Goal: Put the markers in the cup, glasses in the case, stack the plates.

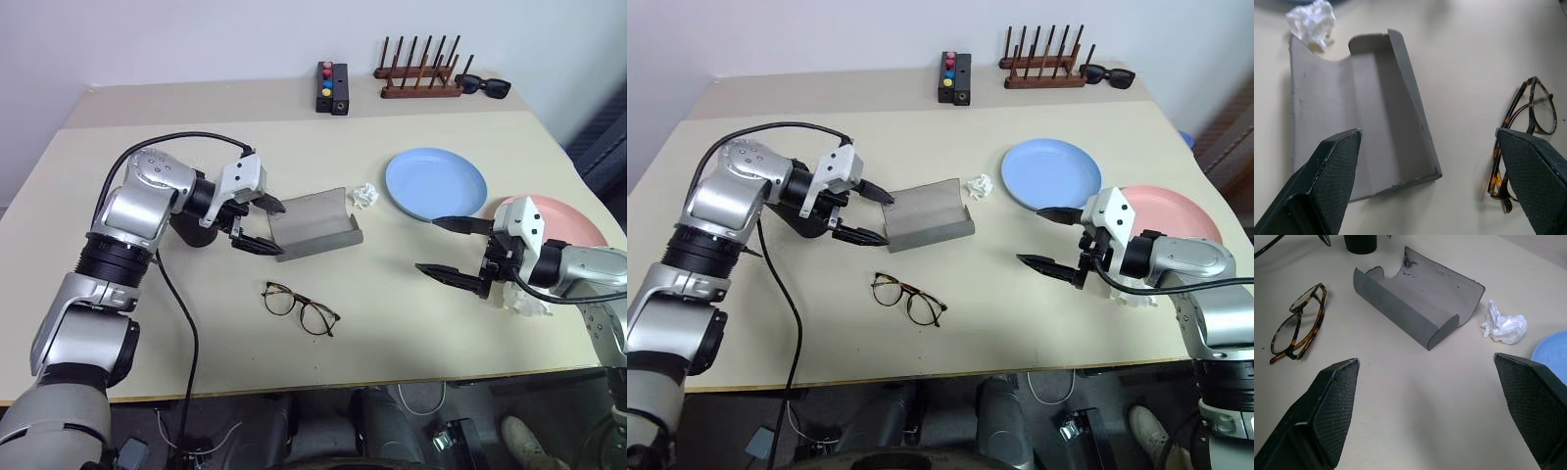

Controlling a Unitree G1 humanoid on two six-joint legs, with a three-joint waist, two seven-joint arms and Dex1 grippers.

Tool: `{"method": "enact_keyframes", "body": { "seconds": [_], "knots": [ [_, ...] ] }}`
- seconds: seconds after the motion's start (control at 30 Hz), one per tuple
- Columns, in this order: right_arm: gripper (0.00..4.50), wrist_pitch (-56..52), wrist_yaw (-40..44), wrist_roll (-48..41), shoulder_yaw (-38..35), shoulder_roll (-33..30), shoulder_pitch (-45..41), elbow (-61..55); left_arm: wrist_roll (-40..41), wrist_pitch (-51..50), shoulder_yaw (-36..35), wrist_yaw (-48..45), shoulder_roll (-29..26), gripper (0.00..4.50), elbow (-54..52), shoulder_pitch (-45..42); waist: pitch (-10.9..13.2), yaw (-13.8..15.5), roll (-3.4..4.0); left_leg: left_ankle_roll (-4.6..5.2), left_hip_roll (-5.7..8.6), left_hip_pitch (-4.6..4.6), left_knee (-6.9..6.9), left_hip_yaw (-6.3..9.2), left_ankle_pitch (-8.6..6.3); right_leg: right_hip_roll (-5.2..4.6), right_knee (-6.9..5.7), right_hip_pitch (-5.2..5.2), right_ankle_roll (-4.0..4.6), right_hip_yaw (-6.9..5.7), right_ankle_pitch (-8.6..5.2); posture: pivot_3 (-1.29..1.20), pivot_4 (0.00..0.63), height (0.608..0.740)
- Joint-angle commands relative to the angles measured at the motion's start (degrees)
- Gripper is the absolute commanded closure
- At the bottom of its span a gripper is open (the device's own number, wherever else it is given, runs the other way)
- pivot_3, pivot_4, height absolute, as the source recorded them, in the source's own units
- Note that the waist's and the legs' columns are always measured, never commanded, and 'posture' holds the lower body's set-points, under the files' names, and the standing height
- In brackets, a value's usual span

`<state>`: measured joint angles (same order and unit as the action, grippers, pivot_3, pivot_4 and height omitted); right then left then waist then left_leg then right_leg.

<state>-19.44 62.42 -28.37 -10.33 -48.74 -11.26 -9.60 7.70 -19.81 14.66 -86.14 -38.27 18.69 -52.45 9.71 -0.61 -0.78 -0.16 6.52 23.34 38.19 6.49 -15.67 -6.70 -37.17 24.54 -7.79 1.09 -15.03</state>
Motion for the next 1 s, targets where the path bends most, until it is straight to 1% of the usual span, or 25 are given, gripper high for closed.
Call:
{"method": "enact_keyframes", "body": {
  "seconds": [0.03, 0.17, 0.3, 0.47, 0.6, 0.8, 1.0],
  "knots": [
    [0.0, 1.02, 0.34, -0.32, -1.06, 0.02, -0.27, -0.37, 2.18, -1.49, -2.48, 0.04, -1.36, 0.01, -4.11, -0.5, 0.0, 0.04, 0.0, 0.0, 0.0, 0.0, 0.0, 0.0, 0.0, -0.01, 0.0, 0.0, 0.0, 0.0, 0.0, 0.0, 0.15, 0.74],
    [0.0, 1.26, 0.41, -0.14, -1.07, 0.07, -0.31, 0.06, 4.06, -4.31, -3.19, -0.31, -2.38, 0.01, -7.5, -1.34, 0.0, 0.0, 0.0, 0.0, 0.0, 0.0, 0.0, 0.0, 0.0, -0.01, 0.0, 0.0, 0.0, 0.0, 0.0, 0.0, 0.15, 0.74],
    [0.0, 1.55, 0.55, 0.04, -0.95, 0.12, -0.52, 0.66, 7.64, -9.46, -3.36, -1.8, -3.97, 0.01, -14.47, -1.51, 0.0, -0.07, 0.01, 0.0, 0.0, 0.0, 0.0, -0.01, 0.0, 0.0, 0.0, 0.0, 0.0, 0.01, 0.0, 0.0, 0.15, 0.74],
    [0.0, 2.04, 0.52, 0.31, -0.64, 0.38, -0.6, 1.17, 9.83, -16.37, -3.42, 2.06, -3.4, 0.01, -20.96, -2.61, 0.0, 0.05, 0.01, 0.0, 0.0, 0.0, 0.02, 0.0, 0.0, 0.0, -0.01, -0.02, 0.0, 0.01, 0.0, 0.0, 0.15, 0.74],
    [0.0, 2.21, 0.53, 0.42, -0.55, 0.52, -0.59, 1.35, 12.23, -21.09, -2.88, 2.82, -3.78, 0.01, -25.08, -3.02, 0.0, -0.05, 0.01, 0.0, 0.0, 0.0, 0.01, 0.0, 0.0, 0.0, -0.01, -0.01, 0.0, 0.01, 0.0, 0.0, 0.15, 0.74],
    [0.0, 2.38, 0.54, 0.47, -0.56, 0.54, -0.39, 1.47, 12.97, -26.61, -0.9, 5.23, -3.91, 0.01, -27.07, -3.89, 0.0, 0.04, 0.01, 0.0, 0.0, 0.0, 0.01, 0.0, 0.0, 0.0, -0.01, -0.01, 0.0, 0.01, 0.0, 0.0, 0.15, 0.74],
    [0.0, 2.32, 0.5, 0.48, -0.46, 0.58, -0.29, 1.41, 12.8, -28.06, 0.36, 7.02, -4.42, 0.01, -27.47, -4.53, 0.0, -0.02, 0.01, 0.0, 0.0, 0.0, 0.01, 0.0, 0.0, 0.01, 0.0, -0.01, 0.0, 0.02, 0.0, 0.0, 0.15, 0.74]
  ]
}}
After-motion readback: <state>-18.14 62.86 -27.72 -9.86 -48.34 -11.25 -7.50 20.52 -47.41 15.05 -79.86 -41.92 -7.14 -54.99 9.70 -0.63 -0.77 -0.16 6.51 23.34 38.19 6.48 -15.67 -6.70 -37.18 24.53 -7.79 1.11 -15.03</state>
